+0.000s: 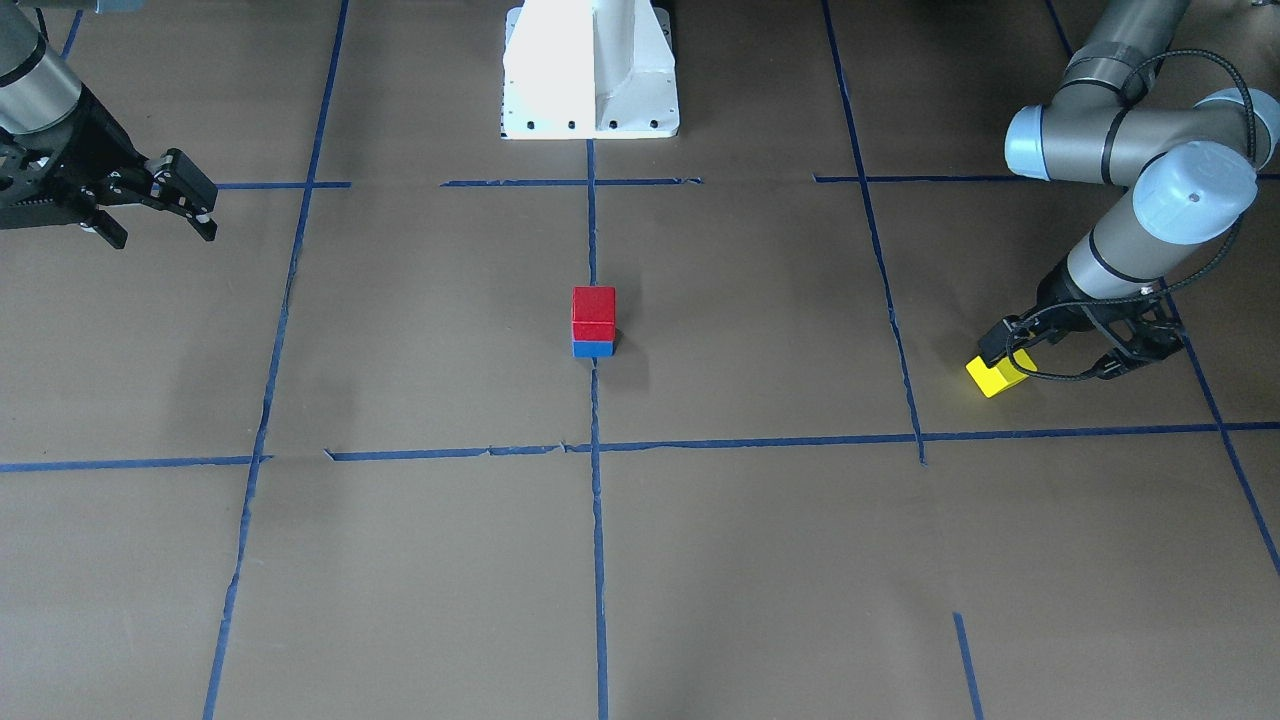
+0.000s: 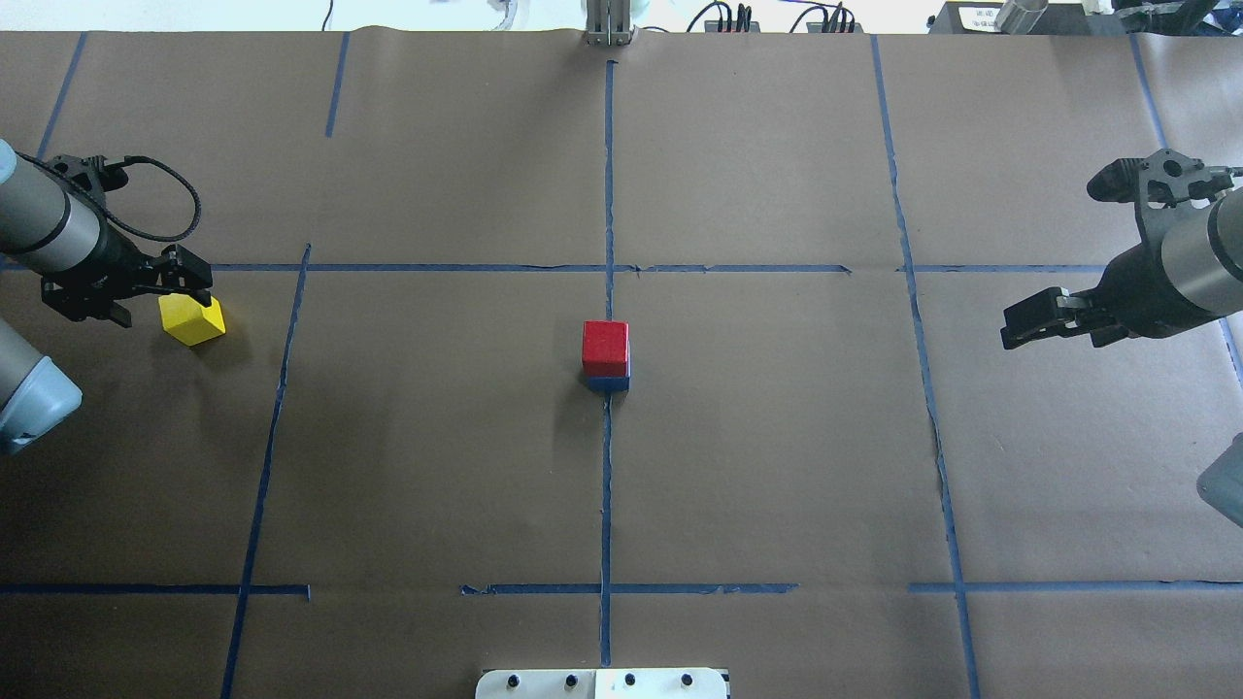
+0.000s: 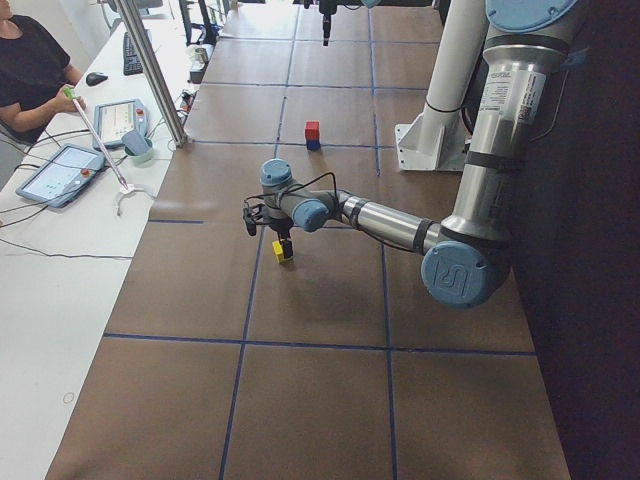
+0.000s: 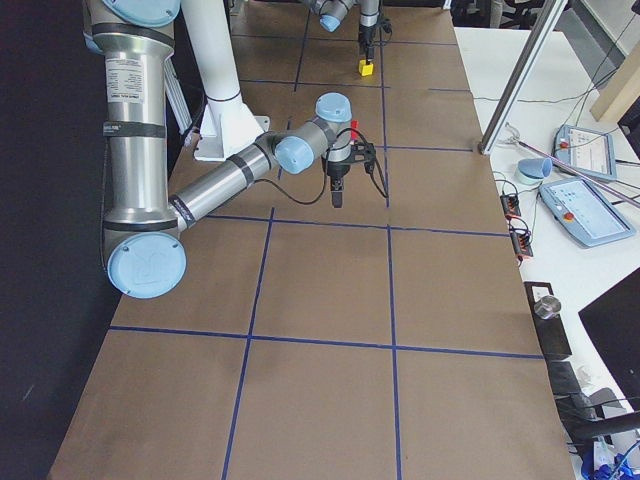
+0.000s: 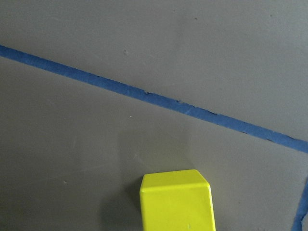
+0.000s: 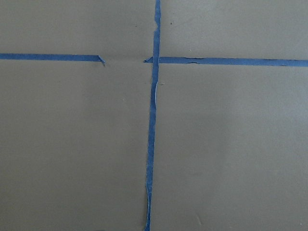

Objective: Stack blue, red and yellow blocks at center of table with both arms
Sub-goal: 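Grasp the yellow cube with the left gripper and lift it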

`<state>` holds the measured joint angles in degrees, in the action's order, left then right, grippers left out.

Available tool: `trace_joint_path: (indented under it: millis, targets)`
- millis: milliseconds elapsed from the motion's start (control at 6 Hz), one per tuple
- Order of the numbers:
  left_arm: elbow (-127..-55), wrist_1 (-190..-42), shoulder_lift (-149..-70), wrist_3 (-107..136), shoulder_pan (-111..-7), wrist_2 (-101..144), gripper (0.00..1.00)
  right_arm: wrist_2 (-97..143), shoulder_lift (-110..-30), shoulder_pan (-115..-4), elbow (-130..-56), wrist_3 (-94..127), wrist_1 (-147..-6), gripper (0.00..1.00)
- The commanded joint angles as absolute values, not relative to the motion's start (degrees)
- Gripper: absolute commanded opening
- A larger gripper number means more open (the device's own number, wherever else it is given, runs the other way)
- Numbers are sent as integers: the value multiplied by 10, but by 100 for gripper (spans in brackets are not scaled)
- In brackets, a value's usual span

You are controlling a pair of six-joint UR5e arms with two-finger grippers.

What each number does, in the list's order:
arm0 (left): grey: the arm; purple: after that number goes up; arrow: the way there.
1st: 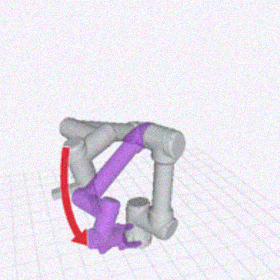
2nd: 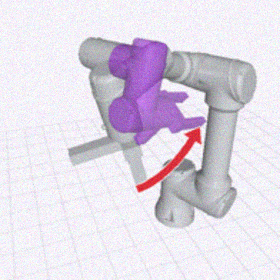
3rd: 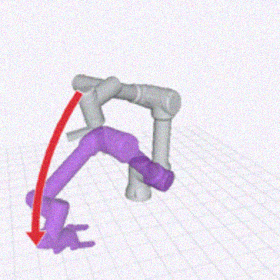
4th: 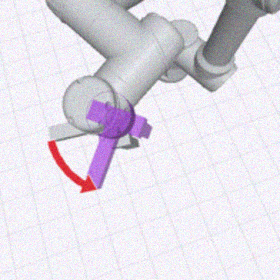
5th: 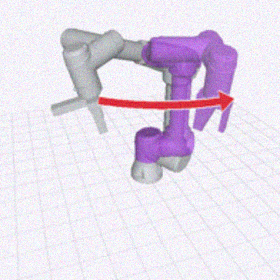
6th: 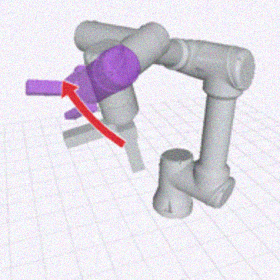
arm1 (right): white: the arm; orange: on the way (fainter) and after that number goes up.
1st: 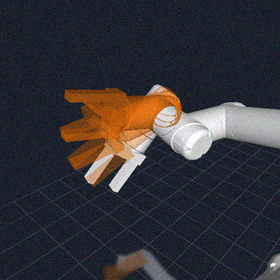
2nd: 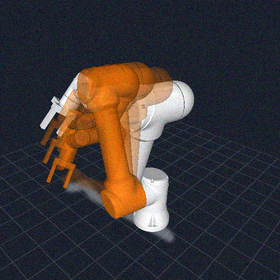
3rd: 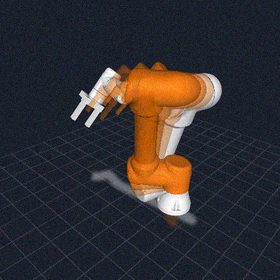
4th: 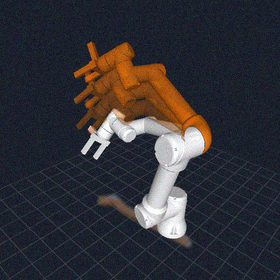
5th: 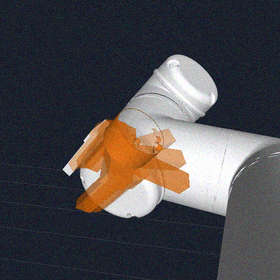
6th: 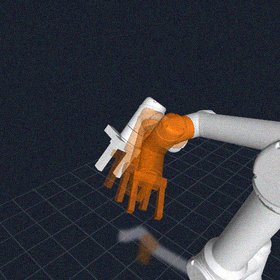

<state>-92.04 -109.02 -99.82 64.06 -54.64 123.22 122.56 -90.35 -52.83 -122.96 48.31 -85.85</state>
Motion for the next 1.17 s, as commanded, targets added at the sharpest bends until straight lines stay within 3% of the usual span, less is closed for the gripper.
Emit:
trace_joint_path:
  millis: [0,333,500,833,1000]
  targets:
    - [-899,-1092,-1012,642,-545,1232,100,1226,-904,-528,-1230,483,-858,100]
    - [-872,-1092,-1033,642,-544,1232,100,1226,-904,-528,-1230,483,-858,100]
    - [-863,-1092,-1037,639,-543,1231,86,1226,-904,-528,-1231,483,-858,100]
    - [-866,-1092,-1037,639,-543,1231,15,1226,-904,-529,-1231,483,-858,100]
    - [-894,-1085,-1043,641,-543,1233,0,1228,-898,-529,-1236,484,-858,100]
